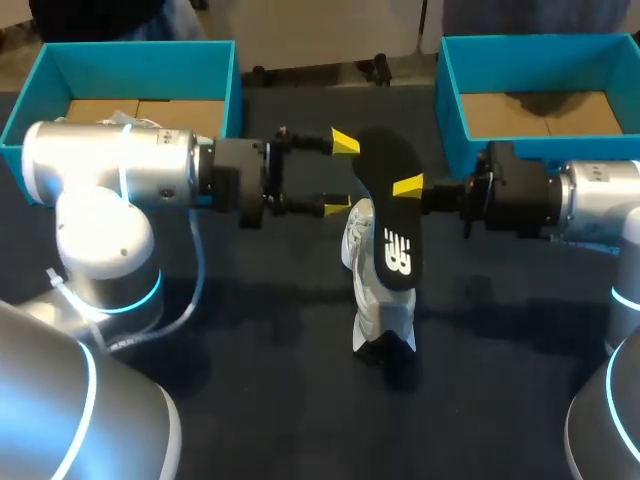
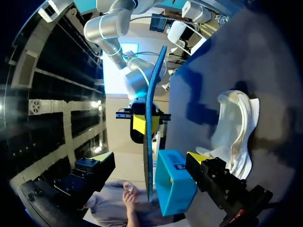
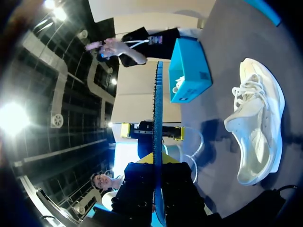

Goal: Take the shoe out of the shoebox, open the shoe tongue, remove and reinsert the insole, then place the shoe into the shoebox

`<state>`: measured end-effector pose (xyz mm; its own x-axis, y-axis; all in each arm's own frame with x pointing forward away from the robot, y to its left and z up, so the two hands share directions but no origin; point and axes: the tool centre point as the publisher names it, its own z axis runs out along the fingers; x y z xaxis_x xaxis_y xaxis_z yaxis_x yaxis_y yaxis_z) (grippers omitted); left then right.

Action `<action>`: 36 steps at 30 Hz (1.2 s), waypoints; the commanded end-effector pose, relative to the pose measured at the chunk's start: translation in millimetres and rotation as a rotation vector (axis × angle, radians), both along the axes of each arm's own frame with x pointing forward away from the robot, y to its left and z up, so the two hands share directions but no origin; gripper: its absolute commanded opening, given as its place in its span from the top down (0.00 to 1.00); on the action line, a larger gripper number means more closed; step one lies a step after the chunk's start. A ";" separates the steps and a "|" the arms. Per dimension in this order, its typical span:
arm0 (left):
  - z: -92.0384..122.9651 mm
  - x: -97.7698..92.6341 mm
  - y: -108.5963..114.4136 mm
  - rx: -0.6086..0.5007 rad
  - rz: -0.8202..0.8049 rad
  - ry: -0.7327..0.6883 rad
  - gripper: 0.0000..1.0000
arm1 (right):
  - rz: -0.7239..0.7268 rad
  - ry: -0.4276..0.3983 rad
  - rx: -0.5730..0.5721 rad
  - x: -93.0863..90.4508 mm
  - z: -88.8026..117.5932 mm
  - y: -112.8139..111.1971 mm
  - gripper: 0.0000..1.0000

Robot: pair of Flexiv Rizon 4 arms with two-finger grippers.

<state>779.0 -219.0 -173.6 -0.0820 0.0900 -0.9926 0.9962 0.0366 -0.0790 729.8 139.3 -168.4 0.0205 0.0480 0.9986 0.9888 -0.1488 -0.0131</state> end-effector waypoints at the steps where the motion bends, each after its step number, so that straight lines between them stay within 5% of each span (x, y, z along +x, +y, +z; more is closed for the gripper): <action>1: -4.4 3.5 -13.3 -0.057 0.011 -0.011 0.00 | -0.004 0.005 -0.011 2.3 -2.9 9.2 1.00; 3: -4.4 3.5 -17.9 -0.066 0.013 -0.010 0.00 | -0.007 0.001 -0.013 2.5 -3.7 11.2 1.00; 6: -7.3 4.5 -27.8 -0.078 0.018 -0.015 0.15 | -0.009 -0.003 -0.012 4.1 -5.9 15.4 1.00; 20: -10.1 4.3 -47.6 -0.117 0.041 -0.041 0.52 | -0.018 -0.011 -0.012 3.5 -7.9 19.1 1.00; 24: -12.8 1.8 -44.2 -0.111 0.039 -0.033 0.51 | -0.029 -0.011 -0.015 0.9 -8.0 14.7 1.00; 25: -13.6 1.2 -42.6 -0.108 0.039 -0.030 0.42 | -0.032 -0.010 -0.016 0.0 -8.4 13.2 1.00; 27: -14.4 0.7 -41.1 -0.104 0.040 -0.028 0.40 | -0.036 -0.008 -0.019 -0.7 -8.6 12.0 1.00; 36: -15.3 -3.7 -42.6 -0.112 0.051 -0.021 0.54 | -0.038 -0.004 -0.026 0.2 -8.9 8.0 1.00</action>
<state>778.9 -259.5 -187.1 -0.0647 -0.0185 -0.9977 0.9955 0.0680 -0.0658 731.1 147.9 -178.1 0.0184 0.0711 0.9973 0.9826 -0.1859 -0.0049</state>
